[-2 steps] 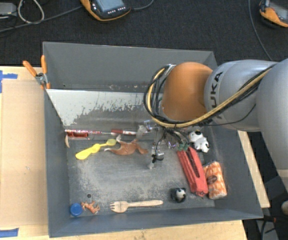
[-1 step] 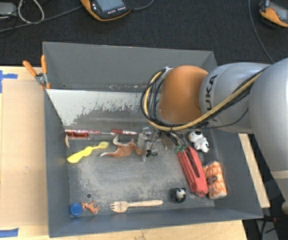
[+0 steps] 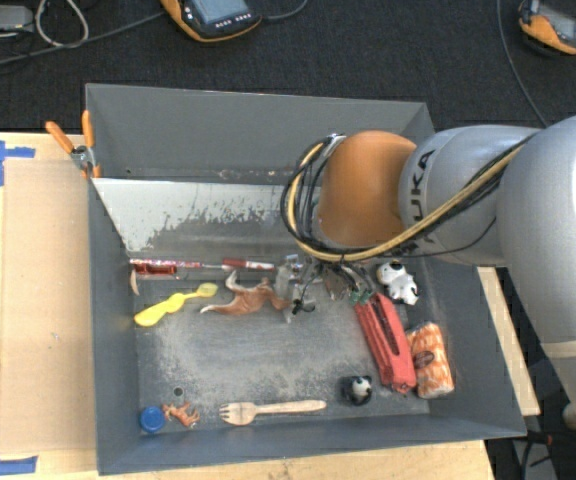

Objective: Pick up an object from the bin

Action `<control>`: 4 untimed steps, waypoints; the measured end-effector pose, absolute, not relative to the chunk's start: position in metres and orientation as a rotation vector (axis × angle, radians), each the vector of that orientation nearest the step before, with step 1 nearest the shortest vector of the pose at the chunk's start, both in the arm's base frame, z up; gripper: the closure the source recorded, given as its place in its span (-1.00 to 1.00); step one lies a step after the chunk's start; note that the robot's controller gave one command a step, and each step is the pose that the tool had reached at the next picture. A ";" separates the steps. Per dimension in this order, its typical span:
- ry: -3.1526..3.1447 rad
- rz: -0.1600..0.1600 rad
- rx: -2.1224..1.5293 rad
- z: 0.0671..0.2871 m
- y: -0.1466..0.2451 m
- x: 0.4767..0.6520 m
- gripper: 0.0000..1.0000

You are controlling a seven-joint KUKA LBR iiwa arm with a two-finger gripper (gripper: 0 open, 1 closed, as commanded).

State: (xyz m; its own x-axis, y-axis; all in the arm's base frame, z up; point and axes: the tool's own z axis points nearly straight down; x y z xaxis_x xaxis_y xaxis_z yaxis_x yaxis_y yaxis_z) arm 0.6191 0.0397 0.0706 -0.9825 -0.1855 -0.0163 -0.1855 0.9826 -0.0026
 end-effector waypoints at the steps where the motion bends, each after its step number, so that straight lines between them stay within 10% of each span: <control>1: 3.096 -0.002 -0.356 0.154 0.046 0.618 -1.00; 2: 3.103 -0.001 -0.354 0.150 0.046 0.616 -1.00; 3: 3.109 0.002 -0.310 0.092 0.078 0.611 -1.00; 4: 3.095 -0.002 -0.345 0.073 0.074 0.613 1.00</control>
Offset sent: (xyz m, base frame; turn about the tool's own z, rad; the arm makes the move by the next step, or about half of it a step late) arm 0.0000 0.0000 0.0000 0.0000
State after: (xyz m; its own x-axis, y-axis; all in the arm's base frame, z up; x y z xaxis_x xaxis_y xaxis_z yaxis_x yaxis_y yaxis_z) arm 0.6128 0.0736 0.0726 -0.9751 -0.2199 -0.0276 -0.2199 0.9755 -0.0042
